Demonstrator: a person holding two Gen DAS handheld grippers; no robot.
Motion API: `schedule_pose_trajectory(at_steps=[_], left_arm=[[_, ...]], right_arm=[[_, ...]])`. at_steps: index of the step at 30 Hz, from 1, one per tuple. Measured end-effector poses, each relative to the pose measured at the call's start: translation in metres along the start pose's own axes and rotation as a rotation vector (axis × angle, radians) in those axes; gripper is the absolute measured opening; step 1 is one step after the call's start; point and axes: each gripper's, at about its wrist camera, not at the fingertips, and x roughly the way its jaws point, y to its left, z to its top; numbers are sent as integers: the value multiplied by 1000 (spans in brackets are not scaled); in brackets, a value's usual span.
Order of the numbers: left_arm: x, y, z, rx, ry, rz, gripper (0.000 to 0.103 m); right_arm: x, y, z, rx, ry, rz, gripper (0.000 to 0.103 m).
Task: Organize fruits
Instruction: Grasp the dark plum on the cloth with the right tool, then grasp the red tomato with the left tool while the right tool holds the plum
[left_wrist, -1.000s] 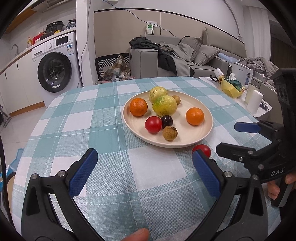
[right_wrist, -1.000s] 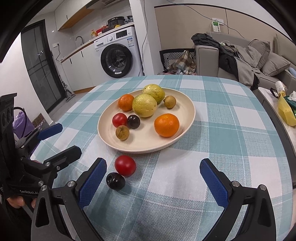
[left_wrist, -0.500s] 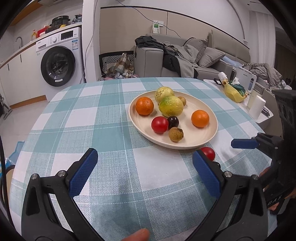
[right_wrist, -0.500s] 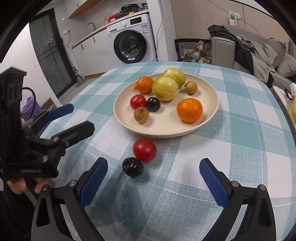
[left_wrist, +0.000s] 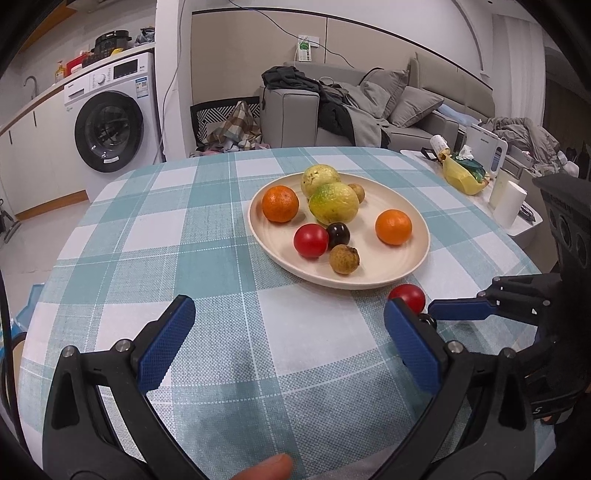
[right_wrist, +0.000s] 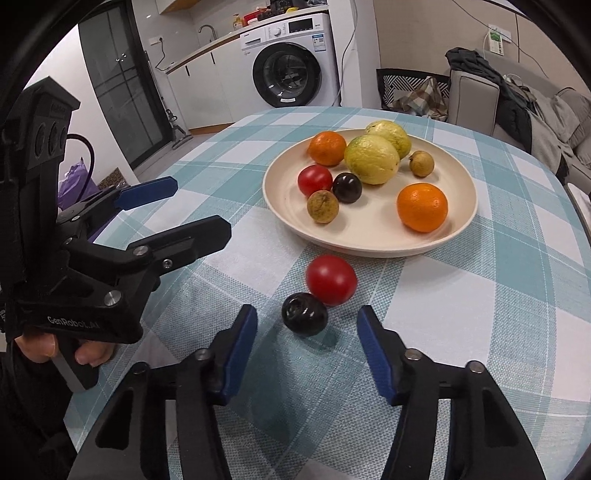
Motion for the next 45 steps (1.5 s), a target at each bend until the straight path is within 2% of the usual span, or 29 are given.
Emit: schedule_pose_trajectory(at_steps=[13, 22, 34, 38, 42, 45], left_arm=[[6, 0, 0, -1, 37, -16, 102], [7, 1, 1, -6, 42, 2, 102], [9, -3, 1, 17, 41, -15, 102], [9, -5, 1, 31, 41, -27, 102], [11, -15, -1, 58, 67, -80, 102], [12, -25, -3, 88, 73, -79, 101]], right_arm=[[3, 1, 1, -7, 3, -13, 27], [-4, 1, 2, -10, -21, -21, 27], [-23, -8, 1, 10, -58, -32, 27], [-26, -10, 0, 10, -65, -33, 27], [-32, -15, -1, 23, -78, -42, 27], [-36, -21, 0, 39, -88, -52, 27]])
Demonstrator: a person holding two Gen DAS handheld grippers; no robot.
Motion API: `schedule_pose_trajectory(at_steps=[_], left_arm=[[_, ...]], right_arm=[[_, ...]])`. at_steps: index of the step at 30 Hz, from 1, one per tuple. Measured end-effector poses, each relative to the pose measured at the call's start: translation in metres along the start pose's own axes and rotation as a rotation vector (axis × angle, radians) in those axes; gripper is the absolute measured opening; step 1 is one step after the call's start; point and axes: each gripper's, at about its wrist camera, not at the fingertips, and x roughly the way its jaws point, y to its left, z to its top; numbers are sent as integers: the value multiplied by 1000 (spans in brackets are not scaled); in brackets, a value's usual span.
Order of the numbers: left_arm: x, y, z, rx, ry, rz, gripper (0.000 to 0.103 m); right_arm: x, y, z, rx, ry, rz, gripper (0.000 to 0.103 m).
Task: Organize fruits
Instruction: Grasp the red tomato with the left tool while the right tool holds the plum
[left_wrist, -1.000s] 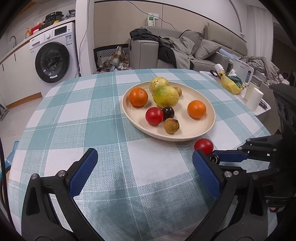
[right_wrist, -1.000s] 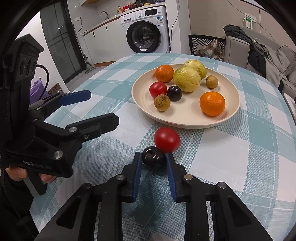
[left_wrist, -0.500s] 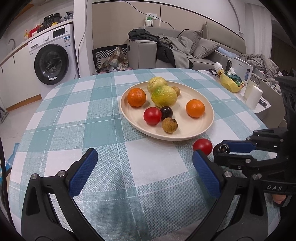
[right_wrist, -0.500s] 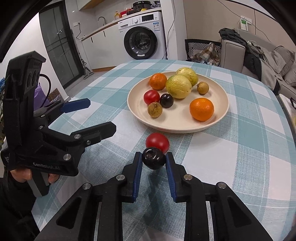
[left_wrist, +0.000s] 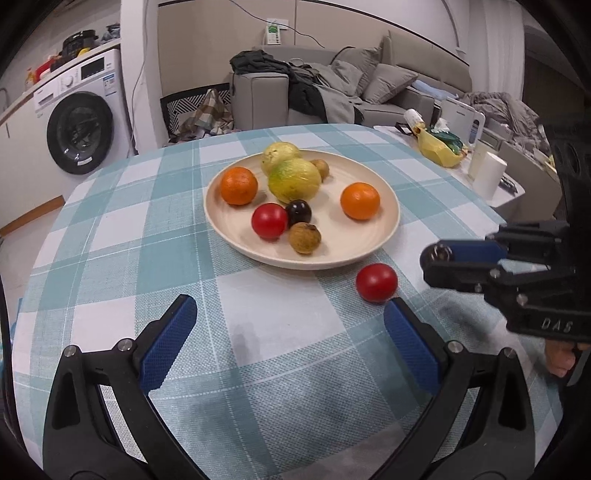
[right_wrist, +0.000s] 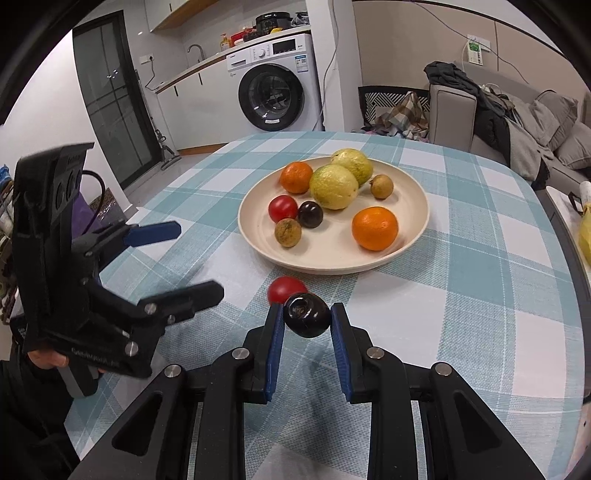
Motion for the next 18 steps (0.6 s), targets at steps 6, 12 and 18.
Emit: schedule_pose_trajectory(at_steps=[6, 12, 18], left_arm=[[7, -17, 2, 6, 40, -45, 101], [10, -30, 5, -4, 52, -80, 98], [23, -48, 8, 36, 103, -68, 91]], right_arm=[[-8, -14, 2, 34, -22, -16, 27], [-10, -24, 3, 61, -29, -27, 27], [-10, -30, 1, 84, -30, -28, 27]])
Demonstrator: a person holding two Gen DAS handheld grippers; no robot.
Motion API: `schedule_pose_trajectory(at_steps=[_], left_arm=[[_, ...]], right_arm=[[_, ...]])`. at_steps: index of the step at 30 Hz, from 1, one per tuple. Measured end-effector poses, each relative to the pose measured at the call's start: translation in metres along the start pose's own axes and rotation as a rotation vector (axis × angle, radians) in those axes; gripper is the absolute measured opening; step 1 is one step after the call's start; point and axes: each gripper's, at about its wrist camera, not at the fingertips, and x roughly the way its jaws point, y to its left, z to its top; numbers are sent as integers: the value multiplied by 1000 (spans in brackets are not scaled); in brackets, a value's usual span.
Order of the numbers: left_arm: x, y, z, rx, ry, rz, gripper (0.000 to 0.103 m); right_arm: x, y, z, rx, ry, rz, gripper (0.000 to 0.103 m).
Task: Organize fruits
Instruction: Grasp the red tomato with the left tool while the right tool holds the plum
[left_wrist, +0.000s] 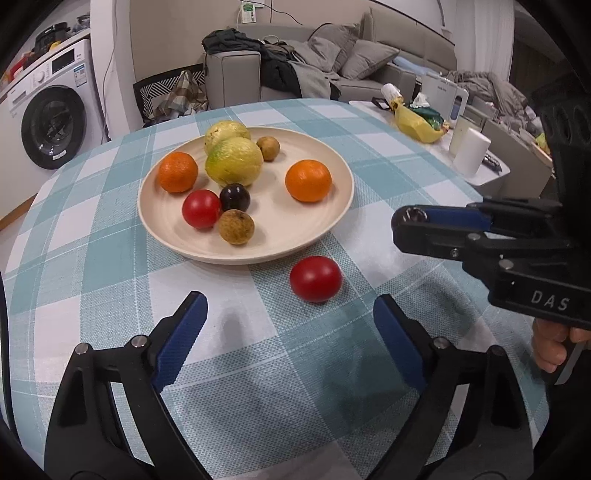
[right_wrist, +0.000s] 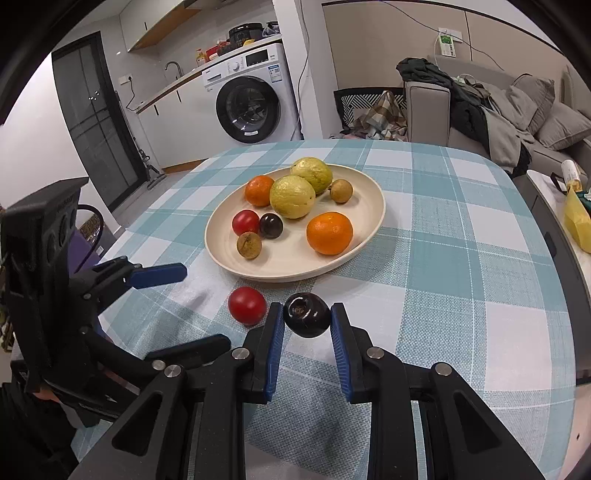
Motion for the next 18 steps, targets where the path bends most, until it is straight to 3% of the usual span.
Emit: schedule_pose_trajectory(at_steps=[9, 18], left_arm=[[21, -13, 9, 7, 64, -4, 73], [31, -14, 15, -4, 77, -2, 55]], right_arm=[[-5, -10, 1, 25, -16, 0, 27], [-5, -11, 2, 29, -18, 4, 27]])
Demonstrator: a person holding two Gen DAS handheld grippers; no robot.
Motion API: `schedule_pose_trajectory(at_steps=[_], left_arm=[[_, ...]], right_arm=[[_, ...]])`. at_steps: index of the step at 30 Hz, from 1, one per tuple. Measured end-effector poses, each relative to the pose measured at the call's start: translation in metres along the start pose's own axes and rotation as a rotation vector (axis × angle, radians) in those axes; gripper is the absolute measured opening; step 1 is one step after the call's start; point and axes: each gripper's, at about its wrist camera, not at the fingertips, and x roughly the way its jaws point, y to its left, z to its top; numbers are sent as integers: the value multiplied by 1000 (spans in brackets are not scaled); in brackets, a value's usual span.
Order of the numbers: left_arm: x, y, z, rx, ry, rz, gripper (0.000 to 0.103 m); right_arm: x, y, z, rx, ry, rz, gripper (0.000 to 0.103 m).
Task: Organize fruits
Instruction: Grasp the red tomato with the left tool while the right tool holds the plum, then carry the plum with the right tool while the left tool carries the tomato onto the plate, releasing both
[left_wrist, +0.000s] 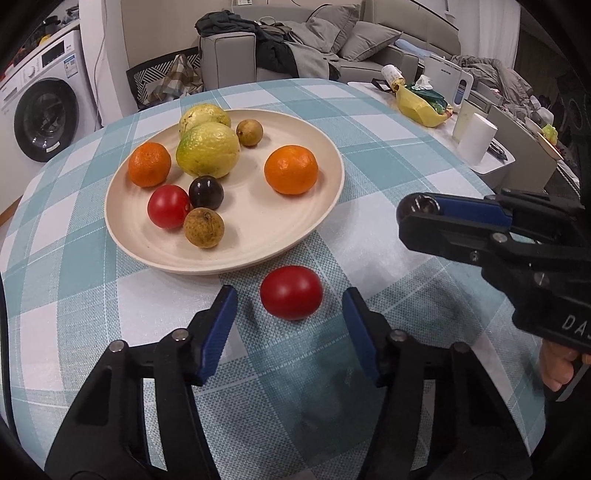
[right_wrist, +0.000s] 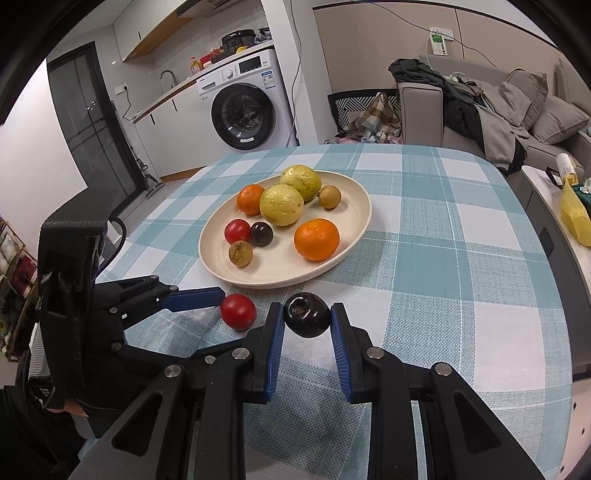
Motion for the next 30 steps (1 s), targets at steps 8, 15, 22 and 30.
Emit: schedule_pose_trajectory(at_steps=[8, 15, 22, 30], left_arm=[[0, 3, 2, -6, -13, -3, 29], [-5, 7, -2, -15, -28, -16, 29], [-17, 14, -7, -19, -58, -25, 29], [-40, 22, -10, -20, -128, -44, 29]], right_arm=[[1, 1, 0, 0, 2, 3, 27], [1, 1, 0, 0, 1, 3, 27], [2, 1, -1, -3, -1, 3, 27], [0, 7, 0, -11, -35, 13, 27]])
